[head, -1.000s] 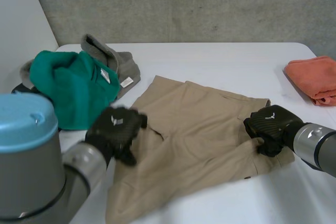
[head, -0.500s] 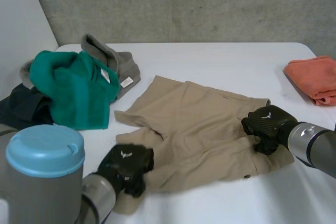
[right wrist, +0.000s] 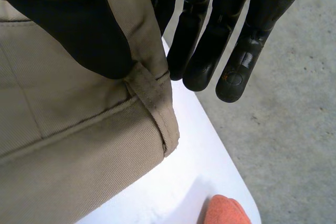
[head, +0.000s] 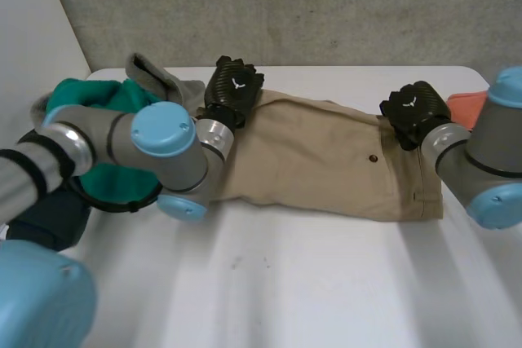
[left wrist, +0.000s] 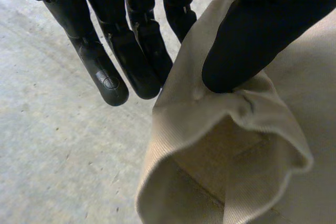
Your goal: Fold the laundry.
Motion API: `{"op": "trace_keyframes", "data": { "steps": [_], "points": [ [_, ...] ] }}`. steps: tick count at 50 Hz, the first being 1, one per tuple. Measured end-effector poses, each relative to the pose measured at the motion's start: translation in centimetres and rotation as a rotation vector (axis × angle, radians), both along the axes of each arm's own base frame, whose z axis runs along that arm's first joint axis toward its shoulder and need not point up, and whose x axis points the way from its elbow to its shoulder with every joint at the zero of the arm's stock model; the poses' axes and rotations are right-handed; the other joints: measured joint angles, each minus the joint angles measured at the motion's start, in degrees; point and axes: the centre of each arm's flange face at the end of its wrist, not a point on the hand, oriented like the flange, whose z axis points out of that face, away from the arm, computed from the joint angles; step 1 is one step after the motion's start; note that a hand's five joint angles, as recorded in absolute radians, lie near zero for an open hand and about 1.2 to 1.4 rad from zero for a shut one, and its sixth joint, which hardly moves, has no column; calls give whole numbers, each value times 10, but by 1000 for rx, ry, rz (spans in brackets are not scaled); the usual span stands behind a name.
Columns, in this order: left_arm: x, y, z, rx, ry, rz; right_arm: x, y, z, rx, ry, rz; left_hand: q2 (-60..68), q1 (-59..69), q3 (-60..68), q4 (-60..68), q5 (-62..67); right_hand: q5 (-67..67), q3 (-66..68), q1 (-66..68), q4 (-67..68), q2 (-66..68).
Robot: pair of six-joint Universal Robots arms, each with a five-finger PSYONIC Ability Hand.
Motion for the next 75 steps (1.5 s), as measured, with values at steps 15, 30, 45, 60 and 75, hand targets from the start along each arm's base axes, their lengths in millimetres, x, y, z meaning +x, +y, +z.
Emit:
{"op": "trace_keyframes", "data": {
  "steps": [15, 30, 45, 60, 75],
  "points": [
    [-16, -26, -22, -85, 66, -34, 12, -38, -22, -122, 9, -116, -568, -551, -562, -570, -537, -533, -565, -451, -544, -549],
    [37, 35, 43, 72, 176, 14, -16, 54, 39, 199, -221, -66, -569, -551, -562, -570, -537, -534, -565, -451, -544, -549],
    [63, 81, 8, 283, 162, 9, -46, 56, -25, 363, -190, -162, -569, -551, -562, -570, -537, -516, -543, -439, -531, -527],
    [64, 86, 6, 297, 155, 5, -70, 23, -44, 320, -155, -219, -569, -551, -562, -570, -537, -43, -25, -55, -1, -8],
    [72, 99, 27, 271, 175, 1, -108, 15, 5, 42, 229, -197, -569, -551, -562, -570, -537, -21, -25, -14, 0, -1]
  ]
}}
